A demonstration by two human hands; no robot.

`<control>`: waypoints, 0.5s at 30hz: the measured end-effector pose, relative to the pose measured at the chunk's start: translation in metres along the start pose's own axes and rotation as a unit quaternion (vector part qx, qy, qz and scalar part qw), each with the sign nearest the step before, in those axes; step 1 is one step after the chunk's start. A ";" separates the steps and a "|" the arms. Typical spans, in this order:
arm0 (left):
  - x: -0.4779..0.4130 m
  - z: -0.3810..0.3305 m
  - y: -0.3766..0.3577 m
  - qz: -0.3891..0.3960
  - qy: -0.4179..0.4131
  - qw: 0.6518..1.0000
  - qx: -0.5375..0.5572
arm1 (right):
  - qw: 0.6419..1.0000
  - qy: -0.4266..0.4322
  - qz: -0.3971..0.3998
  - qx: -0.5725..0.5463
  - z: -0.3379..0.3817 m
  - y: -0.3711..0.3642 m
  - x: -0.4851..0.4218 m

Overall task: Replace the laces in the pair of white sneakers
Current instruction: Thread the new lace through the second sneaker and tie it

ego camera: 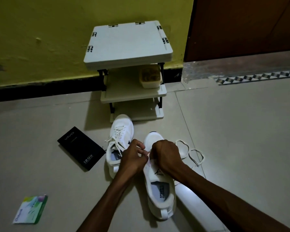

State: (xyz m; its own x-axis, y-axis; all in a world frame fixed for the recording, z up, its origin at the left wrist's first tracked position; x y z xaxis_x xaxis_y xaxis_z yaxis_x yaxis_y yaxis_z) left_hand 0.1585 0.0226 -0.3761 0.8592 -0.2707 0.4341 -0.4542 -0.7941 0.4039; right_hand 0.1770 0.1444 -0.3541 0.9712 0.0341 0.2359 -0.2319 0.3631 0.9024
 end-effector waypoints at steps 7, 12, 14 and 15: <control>-0.004 -0.005 -0.001 0.015 -0.019 0.999 -0.029 | 0.992 -0.008 -0.034 -0.125 -0.010 0.004 0.006; -0.005 -0.012 -0.005 -0.011 -0.065 0.991 -0.120 | 0.994 -0.017 0.009 -0.108 -0.012 0.003 0.005; -0.006 -0.010 -0.006 -0.007 -0.058 0.993 -0.105 | 0.997 -0.015 0.026 -0.072 -0.009 0.002 0.006; -0.006 -0.009 -0.007 -0.004 -0.057 0.994 -0.098 | 0.998 -0.014 0.034 -0.057 -0.008 0.002 0.006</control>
State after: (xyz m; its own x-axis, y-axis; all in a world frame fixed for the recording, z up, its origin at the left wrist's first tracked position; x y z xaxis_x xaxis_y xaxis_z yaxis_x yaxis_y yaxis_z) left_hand 0.1538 0.0343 -0.3745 0.8789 -0.3334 0.3411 -0.4750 -0.6778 0.5613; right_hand 0.1829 0.1529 -0.3537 0.9511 0.0378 0.3065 -0.2884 0.4638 0.8377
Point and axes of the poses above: each hand's wrist, its own x-axis away from the middle knuckle, its own y-axis out of the back of the hand, z = x × y, the point moved 7 cm from there along -x, towards the middle knuckle, and after that the axes turned 8 degrees about z, right-handed, at the moved point
